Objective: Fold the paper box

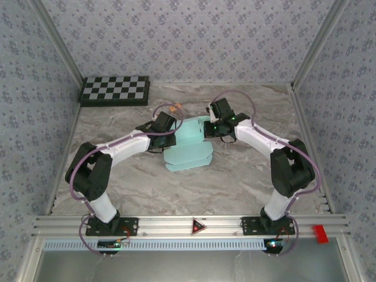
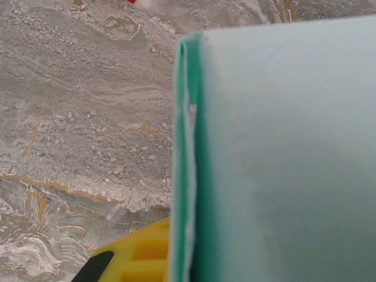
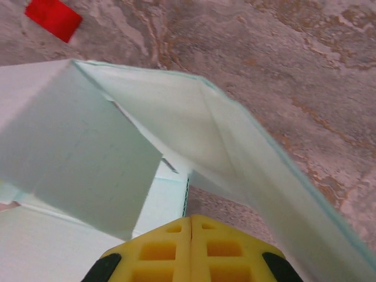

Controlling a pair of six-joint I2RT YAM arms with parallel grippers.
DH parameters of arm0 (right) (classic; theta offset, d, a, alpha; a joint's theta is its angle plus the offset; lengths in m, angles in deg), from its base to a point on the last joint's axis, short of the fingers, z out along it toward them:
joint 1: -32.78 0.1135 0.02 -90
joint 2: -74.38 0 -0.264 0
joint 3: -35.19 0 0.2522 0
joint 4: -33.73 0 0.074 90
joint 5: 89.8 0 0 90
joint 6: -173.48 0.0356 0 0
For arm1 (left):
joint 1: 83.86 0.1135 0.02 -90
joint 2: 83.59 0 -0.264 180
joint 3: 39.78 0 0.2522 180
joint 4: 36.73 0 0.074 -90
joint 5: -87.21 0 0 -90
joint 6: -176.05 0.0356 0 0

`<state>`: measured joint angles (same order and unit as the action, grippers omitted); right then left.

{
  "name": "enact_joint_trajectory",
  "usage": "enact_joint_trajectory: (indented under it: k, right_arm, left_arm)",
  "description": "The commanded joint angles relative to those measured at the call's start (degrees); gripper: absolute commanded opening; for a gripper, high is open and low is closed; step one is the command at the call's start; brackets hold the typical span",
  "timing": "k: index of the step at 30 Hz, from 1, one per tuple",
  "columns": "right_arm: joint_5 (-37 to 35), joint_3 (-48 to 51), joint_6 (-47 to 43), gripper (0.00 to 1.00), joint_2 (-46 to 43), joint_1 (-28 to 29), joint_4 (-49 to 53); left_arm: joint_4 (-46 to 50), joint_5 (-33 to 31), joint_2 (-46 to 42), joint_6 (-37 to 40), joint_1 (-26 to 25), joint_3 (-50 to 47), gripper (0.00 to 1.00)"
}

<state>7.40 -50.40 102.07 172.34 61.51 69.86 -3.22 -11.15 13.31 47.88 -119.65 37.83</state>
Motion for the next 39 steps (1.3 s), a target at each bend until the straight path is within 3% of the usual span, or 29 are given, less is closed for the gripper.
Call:
enact_joint_trajectory:
  k: [1, 25, 32, 39]
  right_arm:
    - [4.6, 0.9, 0.5, 0.00, -1.2, -0.3, -2.1]
    - [11.5, 0.3, -0.6, 0.00, 0.2, 0.6, -5.4]
    - [6.1, 1.1, -1.5, 0.02, -3.3, 0.8, -4.4]
    - [1.6, 1.0, -3.9, 0.10, -9.2, 0.5, -1.6]
  left_arm:
    - [-1.4, 1.3, -0.3, 0.8, -0.5, 1.9, 0.00]
    - [-3.5, 3.1, 0.1, 1.4, -0.5, 1.6, 0.00]
    - [-3.3, 2.6, 0.2, 1.2, -0.5, 1.5, 0.00]
    - [-3.1, 2.1, 0.1, 1.5, -0.6, 1.4, 0.00]
